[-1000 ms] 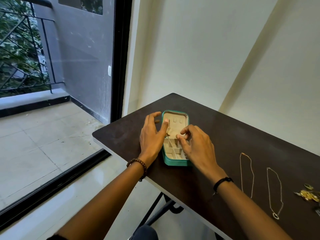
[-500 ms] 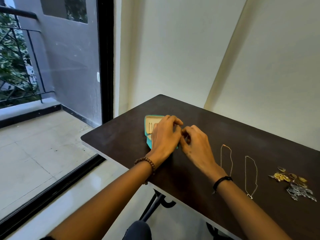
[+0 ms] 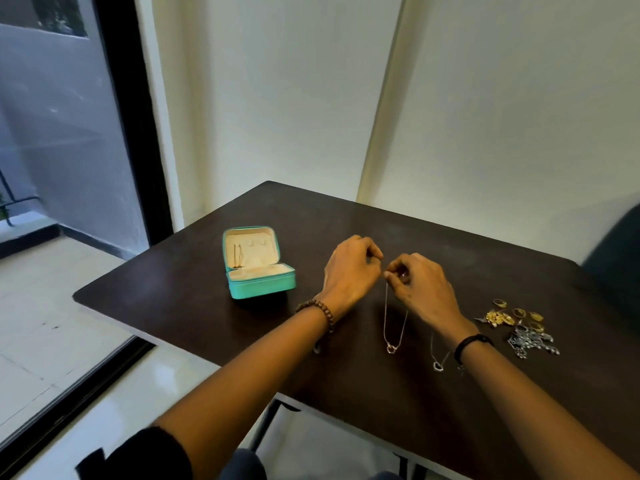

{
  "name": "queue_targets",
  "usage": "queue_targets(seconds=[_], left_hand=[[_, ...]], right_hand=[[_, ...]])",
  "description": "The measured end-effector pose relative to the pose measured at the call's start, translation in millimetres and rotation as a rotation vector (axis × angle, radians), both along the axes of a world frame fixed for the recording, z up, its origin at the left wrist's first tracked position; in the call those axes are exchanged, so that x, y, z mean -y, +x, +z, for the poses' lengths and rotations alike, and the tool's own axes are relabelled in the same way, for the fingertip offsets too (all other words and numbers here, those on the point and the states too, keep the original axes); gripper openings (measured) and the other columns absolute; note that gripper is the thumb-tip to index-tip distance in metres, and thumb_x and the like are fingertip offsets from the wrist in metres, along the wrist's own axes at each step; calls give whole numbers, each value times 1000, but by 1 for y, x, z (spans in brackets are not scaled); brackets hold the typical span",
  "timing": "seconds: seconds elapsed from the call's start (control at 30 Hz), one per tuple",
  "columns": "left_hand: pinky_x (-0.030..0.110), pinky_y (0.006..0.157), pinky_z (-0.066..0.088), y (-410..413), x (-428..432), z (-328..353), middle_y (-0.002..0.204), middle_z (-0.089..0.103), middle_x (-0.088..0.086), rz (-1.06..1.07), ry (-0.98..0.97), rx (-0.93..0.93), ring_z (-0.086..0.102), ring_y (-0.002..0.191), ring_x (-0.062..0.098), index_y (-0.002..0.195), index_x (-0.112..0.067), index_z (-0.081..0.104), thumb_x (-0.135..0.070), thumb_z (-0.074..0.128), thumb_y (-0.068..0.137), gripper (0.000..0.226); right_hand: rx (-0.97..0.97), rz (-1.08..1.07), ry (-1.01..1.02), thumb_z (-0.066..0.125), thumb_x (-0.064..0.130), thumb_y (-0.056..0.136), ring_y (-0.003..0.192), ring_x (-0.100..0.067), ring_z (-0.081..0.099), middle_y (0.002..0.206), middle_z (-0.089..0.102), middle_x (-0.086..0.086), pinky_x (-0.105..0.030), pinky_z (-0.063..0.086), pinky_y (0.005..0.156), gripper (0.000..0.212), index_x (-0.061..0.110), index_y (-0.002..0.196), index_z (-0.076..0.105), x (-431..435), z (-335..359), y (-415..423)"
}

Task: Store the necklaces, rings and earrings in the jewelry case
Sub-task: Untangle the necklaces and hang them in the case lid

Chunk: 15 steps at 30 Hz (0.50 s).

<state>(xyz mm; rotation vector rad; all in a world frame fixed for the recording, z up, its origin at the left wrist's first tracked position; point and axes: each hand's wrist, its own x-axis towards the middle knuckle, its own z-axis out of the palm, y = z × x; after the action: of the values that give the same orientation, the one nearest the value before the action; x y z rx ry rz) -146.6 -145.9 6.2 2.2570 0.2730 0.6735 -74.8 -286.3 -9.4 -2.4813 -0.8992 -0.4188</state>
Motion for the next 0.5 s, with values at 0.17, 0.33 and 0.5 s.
queue_targets(seconds=[0.17, 0.33, 0.5], left_hand=[[40, 88, 57, 43, 12, -19, 112, 67, 5, 7, 6, -179, 64, 99, 20, 106, -10, 70, -16, 61, 95, 16], [39, 76, 59, 62, 20, -21, 92, 69, 4, 98, 114, -282, 66, 85, 20, 95, -11, 71, -39, 71, 88, 29], [38, 74, 55, 66, 24, -18, 99, 68, 6, 125, 199, -288, 66, 91, 24, 101, -12, 66, -29, 71, 89, 22]], right_hand=[[-71, -127, -129, 65, 37, 95, 100, -17, 60, 105, 61, 2, -39, 56, 79, 22, 21, 109, 68, 17, -4, 32], [-138, -157, -157, 65, 39, 95, 100, -21, 63, 108, 66, -2, -42, 57, 81, 27, 17, 108, 73, 13, -6, 48], [-218, -244, -106, 74, 38, 89, 96, -21, 67, 94, 72, 2, -40, 56, 79, 15, 23, 92, 77, 4, 0, 53]])
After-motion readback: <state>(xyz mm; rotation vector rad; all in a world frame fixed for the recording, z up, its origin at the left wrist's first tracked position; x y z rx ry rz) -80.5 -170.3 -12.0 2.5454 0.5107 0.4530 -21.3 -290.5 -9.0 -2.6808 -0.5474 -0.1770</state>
